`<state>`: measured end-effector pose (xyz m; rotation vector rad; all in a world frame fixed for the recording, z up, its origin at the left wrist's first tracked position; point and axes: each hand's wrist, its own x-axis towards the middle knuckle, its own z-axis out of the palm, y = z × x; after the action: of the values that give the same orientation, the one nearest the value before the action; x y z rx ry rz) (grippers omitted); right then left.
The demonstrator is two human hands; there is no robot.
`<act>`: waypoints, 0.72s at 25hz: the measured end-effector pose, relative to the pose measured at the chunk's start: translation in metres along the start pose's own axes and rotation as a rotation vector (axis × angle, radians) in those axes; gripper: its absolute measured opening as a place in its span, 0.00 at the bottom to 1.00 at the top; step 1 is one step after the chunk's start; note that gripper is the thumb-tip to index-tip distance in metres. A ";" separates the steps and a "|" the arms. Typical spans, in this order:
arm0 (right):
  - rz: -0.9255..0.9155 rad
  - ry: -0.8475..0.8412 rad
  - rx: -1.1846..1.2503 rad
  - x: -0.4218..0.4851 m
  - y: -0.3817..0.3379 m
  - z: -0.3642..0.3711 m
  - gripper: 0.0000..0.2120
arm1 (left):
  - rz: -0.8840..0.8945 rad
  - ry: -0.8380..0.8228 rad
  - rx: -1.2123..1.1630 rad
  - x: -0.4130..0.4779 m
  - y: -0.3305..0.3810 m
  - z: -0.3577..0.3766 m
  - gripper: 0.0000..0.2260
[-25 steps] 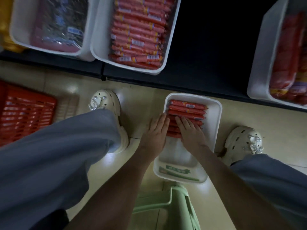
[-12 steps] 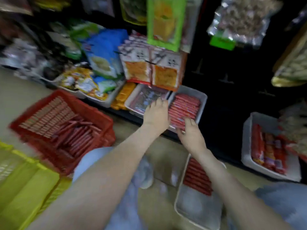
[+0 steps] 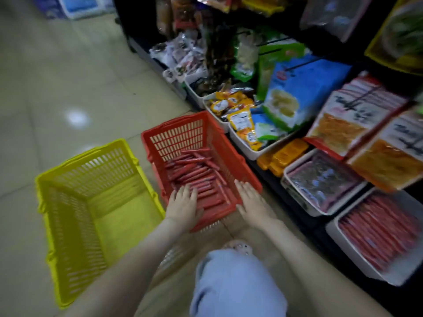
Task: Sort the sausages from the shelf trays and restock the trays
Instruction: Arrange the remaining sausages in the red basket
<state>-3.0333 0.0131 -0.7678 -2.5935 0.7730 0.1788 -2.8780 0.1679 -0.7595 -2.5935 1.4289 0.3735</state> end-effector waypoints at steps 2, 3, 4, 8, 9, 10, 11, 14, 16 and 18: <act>-0.018 -0.127 -0.090 0.025 0.004 0.033 0.30 | 0.013 -0.074 -0.021 0.008 -0.002 0.030 0.29; -0.017 -0.173 -0.144 0.030 0.008 0.045 0.28 | 0.051 -0.130 -0.056 0.011 0.003 0.042 0.28; -0.014 -0.182 -0.191 0.033 0.013 0.054 0.27 | 0.100 -0.195 -0.106 0.013 0.009 0.051 0.25; -0.003 -0.098 -0.259 0.034 0.028 0.060 0.28 | 0.230 -0.252 -0.233 0.027 0.024 0.056 0.17; 0.027 -0.127 -0.272 0.037 0.030 0.057 0.24 | 0.239 -0.240 -0.221 0.036 0.025 0.057 0.17; 0.062 -0.178 -0.291 0.043 0.031 0.054 0.21 | 0.228 -0.223 -0.201 0.047 0.025 0.059 0.16; 0.093 -0.231 -0.304 0.052 0.032 0.053 0.20 | 0.176 -0.190 -0.196 0.063 0.025 0.065 0.15; 0.095 -0.257 -0.324 0.086 0.041 0.065 0.26 | -0.112 -0.134 -0.223 0.114 0.020 0.097 0.25; 0.068 -0.171 -0.308 0.118 0.052 0.088 0.35 | -0.255 -0.138 -0.181 0.151 0.010 0.123 0.34; 0.082 -0.114 -0.233 0.157 0.061 0.113 0.40 | -0.305 -0.155 -0.131 0.186 -0.002 0.148 0.40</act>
<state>-2.9356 -0.0609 -0.9288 -2.7400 0.8620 0.4633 -2.8024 0.0565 -0.9549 -2.7564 0.9702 0.6257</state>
